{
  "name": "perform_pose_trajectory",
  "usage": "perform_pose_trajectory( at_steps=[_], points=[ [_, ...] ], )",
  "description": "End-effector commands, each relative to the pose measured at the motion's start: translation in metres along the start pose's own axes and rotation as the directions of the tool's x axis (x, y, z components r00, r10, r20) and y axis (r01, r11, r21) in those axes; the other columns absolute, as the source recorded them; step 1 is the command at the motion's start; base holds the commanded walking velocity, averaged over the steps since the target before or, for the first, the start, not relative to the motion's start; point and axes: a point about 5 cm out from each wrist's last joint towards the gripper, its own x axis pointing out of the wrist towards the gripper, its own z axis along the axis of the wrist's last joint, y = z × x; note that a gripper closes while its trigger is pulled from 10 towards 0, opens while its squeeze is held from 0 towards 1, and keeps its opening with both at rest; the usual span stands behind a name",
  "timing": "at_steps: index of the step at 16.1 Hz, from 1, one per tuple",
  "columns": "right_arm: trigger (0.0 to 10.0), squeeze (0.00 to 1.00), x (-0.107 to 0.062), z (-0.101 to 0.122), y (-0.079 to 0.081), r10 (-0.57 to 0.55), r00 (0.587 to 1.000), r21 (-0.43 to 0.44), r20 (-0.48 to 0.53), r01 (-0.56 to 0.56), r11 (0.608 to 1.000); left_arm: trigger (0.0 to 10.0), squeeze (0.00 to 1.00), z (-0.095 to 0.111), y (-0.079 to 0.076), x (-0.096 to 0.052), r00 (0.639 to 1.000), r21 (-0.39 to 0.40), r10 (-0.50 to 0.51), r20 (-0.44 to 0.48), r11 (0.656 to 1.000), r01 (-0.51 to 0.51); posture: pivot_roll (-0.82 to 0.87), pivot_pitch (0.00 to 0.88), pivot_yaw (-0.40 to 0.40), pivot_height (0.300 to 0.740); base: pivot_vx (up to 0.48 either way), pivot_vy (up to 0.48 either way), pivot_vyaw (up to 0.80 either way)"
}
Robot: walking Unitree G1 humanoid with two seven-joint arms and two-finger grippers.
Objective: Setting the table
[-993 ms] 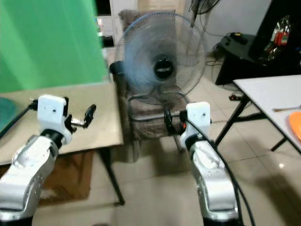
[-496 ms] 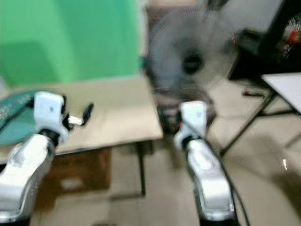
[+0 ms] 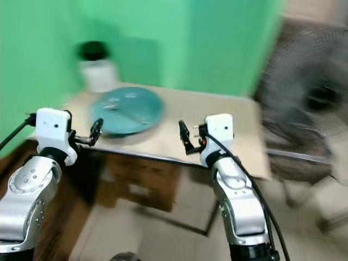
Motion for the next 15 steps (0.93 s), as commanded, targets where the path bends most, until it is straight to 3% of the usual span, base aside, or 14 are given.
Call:
perform_pose_trajectory(
  at_steps=[1, 6, 15],
  points=[
    [10.0, 1.0, 0.001, 0.002, -0.008, -0.032, 0.999, 0.005, 0.004, 0.032, 0.999, 10.0, 0.0, 0.006, -0.006, 0.001, 0.999, 0.01, -0.025, 0.028, 1.0, 0.025, 0.13, 0.0, 0.006, 0.74, 0.0, 0.0, 0.8],
    [10.0, 1.0, 0.005, 0.002, -0.012, -0.065, 0.998, -0.001, 0.003, 0.065, 0.998, 10.0, 0.0, 0.003, -0.009, 0.001, 0.998, -0.001, -0.054, 0.021, 0.999, 0.054, 0.13, 0.0, -0.009, 0.74, 0.0, 0.0, 0.8],
    [10.0, 1.0, 0.005, -0.002, -0.017, -0.135, 0.991, 0.016, -0.02, 0.135, 0.991, 10.0, 0.0, -0.005, -0.016, -0.001, 0.985, 0.019, -0.171, -0.039, 0.985, 0.172, 0.13, 0.0, 0.0, 0.74, 0.236, 0.0, 0.0]
  ],
)
